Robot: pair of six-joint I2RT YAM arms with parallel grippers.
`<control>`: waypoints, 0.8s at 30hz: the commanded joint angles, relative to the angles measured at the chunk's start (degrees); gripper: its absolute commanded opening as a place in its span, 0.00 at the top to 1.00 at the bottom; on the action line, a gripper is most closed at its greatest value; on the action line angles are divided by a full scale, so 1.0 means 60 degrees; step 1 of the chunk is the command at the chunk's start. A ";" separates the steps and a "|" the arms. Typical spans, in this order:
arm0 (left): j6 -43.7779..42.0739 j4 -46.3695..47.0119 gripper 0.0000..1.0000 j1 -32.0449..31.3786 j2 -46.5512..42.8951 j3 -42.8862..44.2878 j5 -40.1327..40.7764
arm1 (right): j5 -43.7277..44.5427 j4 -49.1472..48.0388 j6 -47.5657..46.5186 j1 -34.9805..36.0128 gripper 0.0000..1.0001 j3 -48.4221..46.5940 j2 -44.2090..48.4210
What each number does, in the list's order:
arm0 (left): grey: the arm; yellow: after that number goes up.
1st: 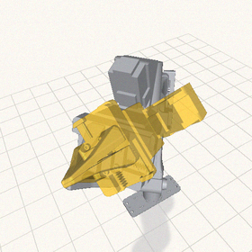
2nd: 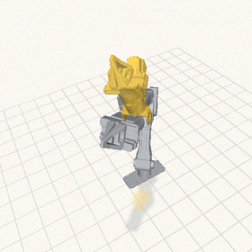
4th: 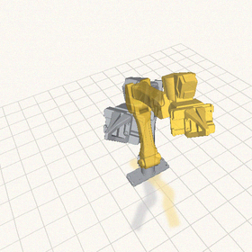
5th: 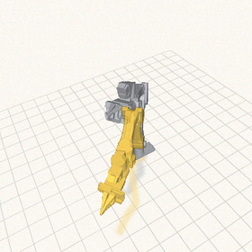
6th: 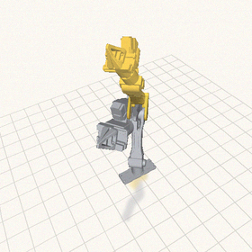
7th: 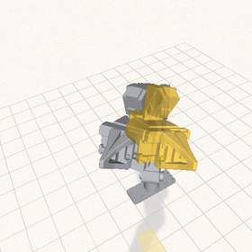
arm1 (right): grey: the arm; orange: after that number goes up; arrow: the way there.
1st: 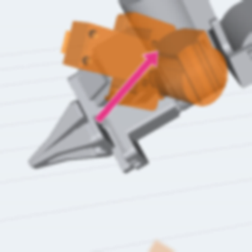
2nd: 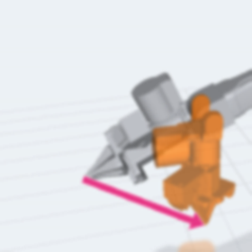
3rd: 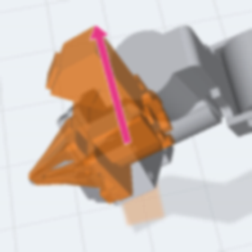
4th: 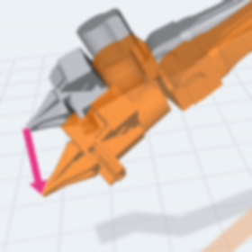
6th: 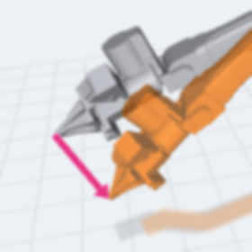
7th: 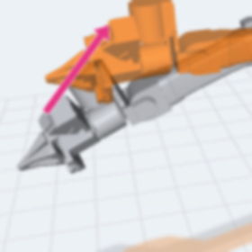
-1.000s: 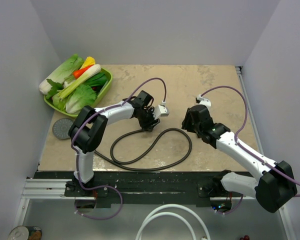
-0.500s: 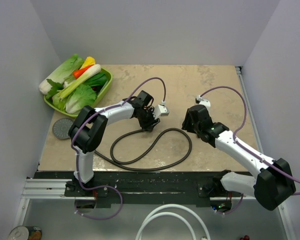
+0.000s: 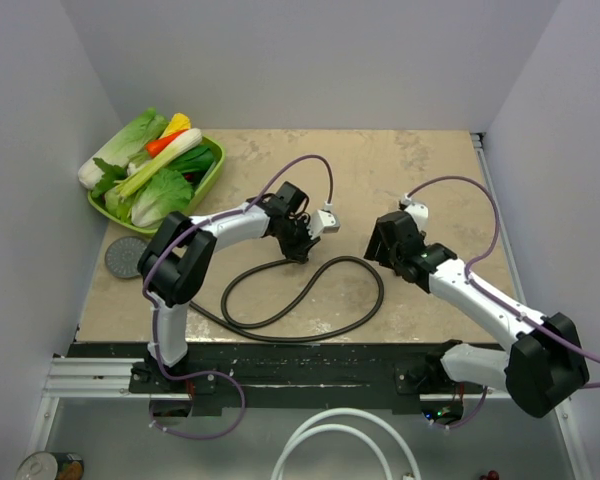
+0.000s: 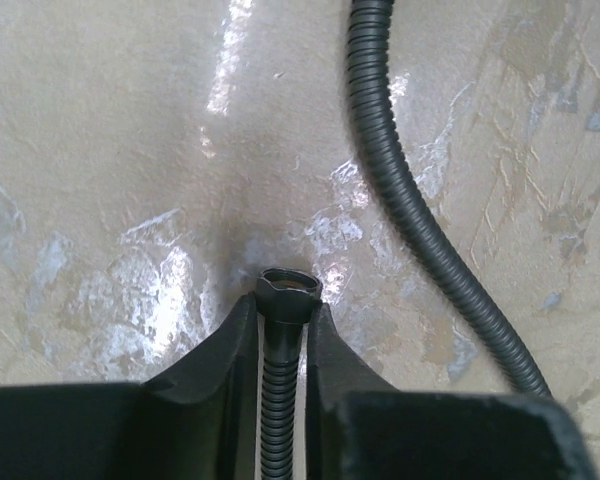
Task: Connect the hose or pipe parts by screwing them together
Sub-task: Pick up the pipeline from the center of the board.
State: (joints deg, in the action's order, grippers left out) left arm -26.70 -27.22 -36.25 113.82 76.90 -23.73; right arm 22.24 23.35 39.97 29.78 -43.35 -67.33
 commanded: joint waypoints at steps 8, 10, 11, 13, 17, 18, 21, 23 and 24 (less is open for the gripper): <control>-0.0047 0.0216 1.00 -0.0213 0.0059 -0.0088 -0.0103 | 0.1011 0.1834 0.2157 -0.1797 0.20 -0.0332 -0.1460; -0.0179 0.0172 1.00 -0.0213 -0.0015 -0.0132 -0.0089 | 0.0836 0.1806 0.2201 -0.2003 0.20 -0.0406 -0.1683; -0.0223 0.0143 1.00 -0.0213 -0.0116 -0.0219 -0.0045 | 0.0762 0.1733 0.2216 -0.2178 0.20 -0.0406 -0.1756; -0.0340 0.0113 1.00 -0.0213 -0.0220 -0.0292 -0.0016 | 0.0703 0.1514 0.2362 -0.2326 0.21 -0.0421 -0.1800; -0.0472 0.0026 1.00 -0.0228 -0.0585 -0.0629 0.0028 | 0.0673 0.1264 0.2465 -0.2633 0.23 -0.0712 -0.2326; -0.0501 0.0011 1.00 -0.0213 -0.0630 -0.0688 0.0043 | 0.0688 0.1264 0.2538 -0.2663 0.23 -0.0772 -0.2589; -0.0589 0.0011 1.00 -0.0228 -0.0805 -0.0864 0.0058 | 0.0425 0.1016 0.2626 -0.2766 0.27 -0.0816 -0.2826; -0.0589 -0.0004 1.00 -0.0213 -0.0908 -0.0966 0.0072 | 0.0308 0.0664 0.2641 -0.2751 0.28 -0.0714 -0.2870; -0.0604 -0.0004 1.00 -0.0213 -0.0966 -0.1010 0.0072 | 0.0191 0.0576 0.2641 -0.2766 0.29 -0.0699 -0.2885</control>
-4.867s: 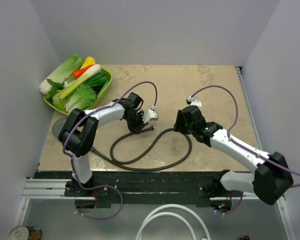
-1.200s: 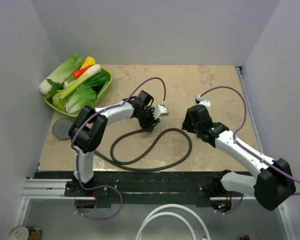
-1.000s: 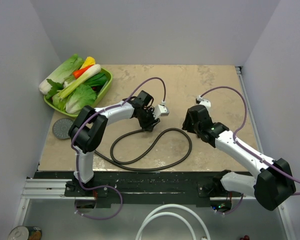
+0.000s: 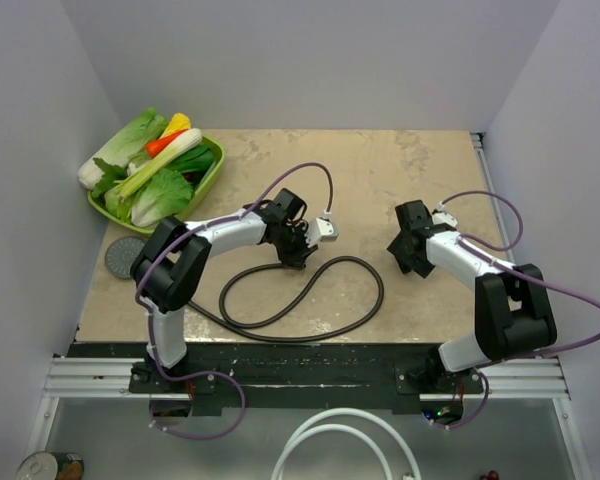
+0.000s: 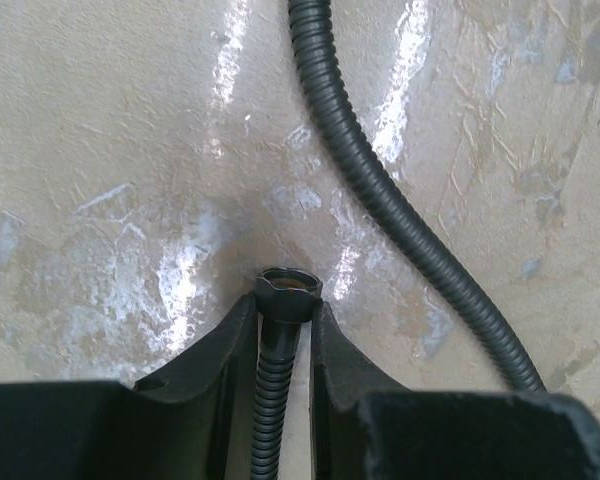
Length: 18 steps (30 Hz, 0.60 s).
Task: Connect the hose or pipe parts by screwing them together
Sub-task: Pick up the pipeline from the center of the board.
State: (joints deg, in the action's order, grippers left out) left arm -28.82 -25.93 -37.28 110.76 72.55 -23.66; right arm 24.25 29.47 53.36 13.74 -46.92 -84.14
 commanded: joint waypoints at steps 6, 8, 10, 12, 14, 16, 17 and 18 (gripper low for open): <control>-0.0368 -0.0204 1.00 -0.0057 -0.0677 -0.0520 0.0135 | 0.0001 -0.0416 0.0422 -0.0136 0.31 -0.0237 0.0019; -0.0426 -0.0234 1.00 -0.0042 -0.0691 -0.0549 0.0149 | 0.0235 -0.0313 0.0452 -0.0194 0.31 -0.0339 0.0136; -0.0441 -0.0233 1.00 -0.0042 -0.0735 -0.0564 0.0135 | 0.0352 -0.0166 0.0437 -0.0253 0.32 -0.0442 0.0224; -0.0470 -0.0248 1.00 -0.0042 -0.0765 -0.0564 0.0135 | 0.0470 -0.0152 0.0422 -0.0385 0.32 -0.0486 0.0356; -0.0499 -0.0292 1.00 -0.0042 -0.0823 -0.0535 0.0120 | 0.0397 -0.0210 0.0408 -0.0574 0.32 -0.0515 0.0385; -0.0558 -0.0379 1.00 -0.0042 -0.0867 -0.0506 0.0149 | 0.0339 -0.0283 0.0408 -0.0678 0.33 -0.0530 0.0283; -0.0602 -0.0423 1.00 -0.0042 -0.0882 -0.0476 0.0178 | 0.0324 -0.0312 0.0422 -0.0780 0.34 -0.0545 0.0239; -0.0631 -0.0467 1.00 -0.0042 -0.0896 -0.0447 0.0193 | 0.0280 -0.0385 0.0422 -0.0795 0.34 -0.0559 0.0108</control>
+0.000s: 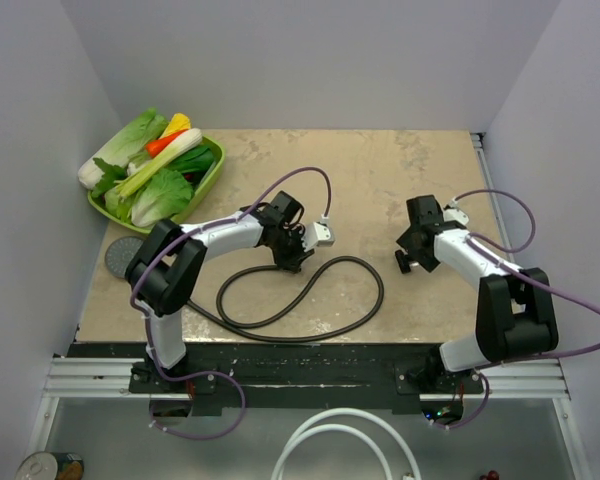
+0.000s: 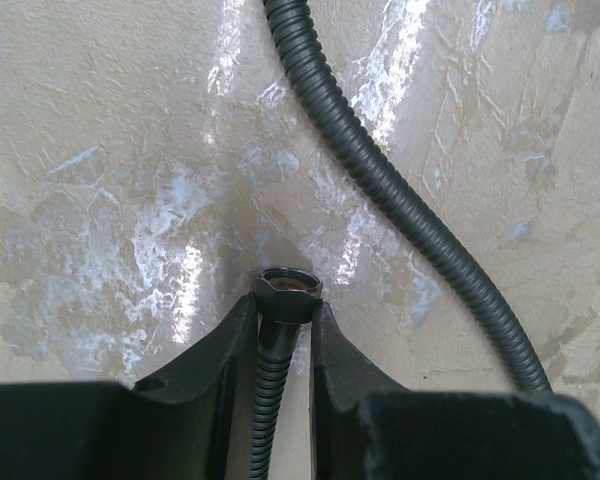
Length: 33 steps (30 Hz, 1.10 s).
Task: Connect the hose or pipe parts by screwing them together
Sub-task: Pick up the pipeline from the center of the board, then pick up the adaptor from the center of the board.
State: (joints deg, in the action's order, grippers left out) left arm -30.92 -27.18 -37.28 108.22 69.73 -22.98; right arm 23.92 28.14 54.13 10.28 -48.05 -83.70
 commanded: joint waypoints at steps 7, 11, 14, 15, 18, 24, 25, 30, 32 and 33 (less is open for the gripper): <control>-0.0340 -0.0465 1.00 -0.0042 -0.0781 0.0038 0.0066 | -0.0398 -0.0603 0.0339 -0.0264 0.39 -0.0327 -0.0975; -0.0413 -0.0568 1.00 -0.0042 -0.1059 0.0038 0.0066 | -0.0691 -0.0998 0.0237 -0.0278 0.48 -0.0180 -0.1123; -0.0414 -0.0714 1.00 -0.0042 -0.1367 0.0140 0.0007 | -0.0837 -0.1160 -0.0011 -0.0264 0.58 -0.0267 -0.1327; -0.0428 -0.0830 1.00 -0.0042 -0.1455 0.0184 -0.0036 | -0.0896 -0.1290 -0.0100 -0.0264 0.61 -0.0297 -0.1386; -0.0530 -0.1195 1.00 -0.0042 -0.1908 0.0345 -0.0270 | -0.1407 -0.1860 -0.0626 -0.0235 0.88 -0.0268 -0.1475; -0.0868 -0.2382 1.00 -0.0042 -0.2817 0.0916 -0.0563 | -0.2010 -0.2988 -0.1974 0.0335 1.00 0.0054 -0.0381; -0.0810 -0.2457 1.00 -0.0057 -0.3021 0.0975 -0.0811 | -0.1981 -0.3223 -0.2237 0.0786 1.00 0.0127 -0.0071; -0.0166 -0.2254 1.00 -0.0057 -0.3811 0.0669 -0.1646 | -0.0606 -0.4642 -0.4331 0.2985 1.00 0.0726 0.2330; 0.0273 -0.2019 1.00 -0.0042 -0.4076 0.0522 -0.2217 | -0.0559 -0.5303 -0.5210 0.3631 1.00 0.1064 0.3604; 0.0463 -0.1670 1.00 -0.0042 -0.4426 0.0347 -0.2408 | -0.0936 -0.5827 -0.5445 0.3691 1.00 0.1399 0.4072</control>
State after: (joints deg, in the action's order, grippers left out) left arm -32.88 -40.34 -37.28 87.22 73.28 -29.78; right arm 16.47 6.94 32.93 28.67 -43.44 -70.39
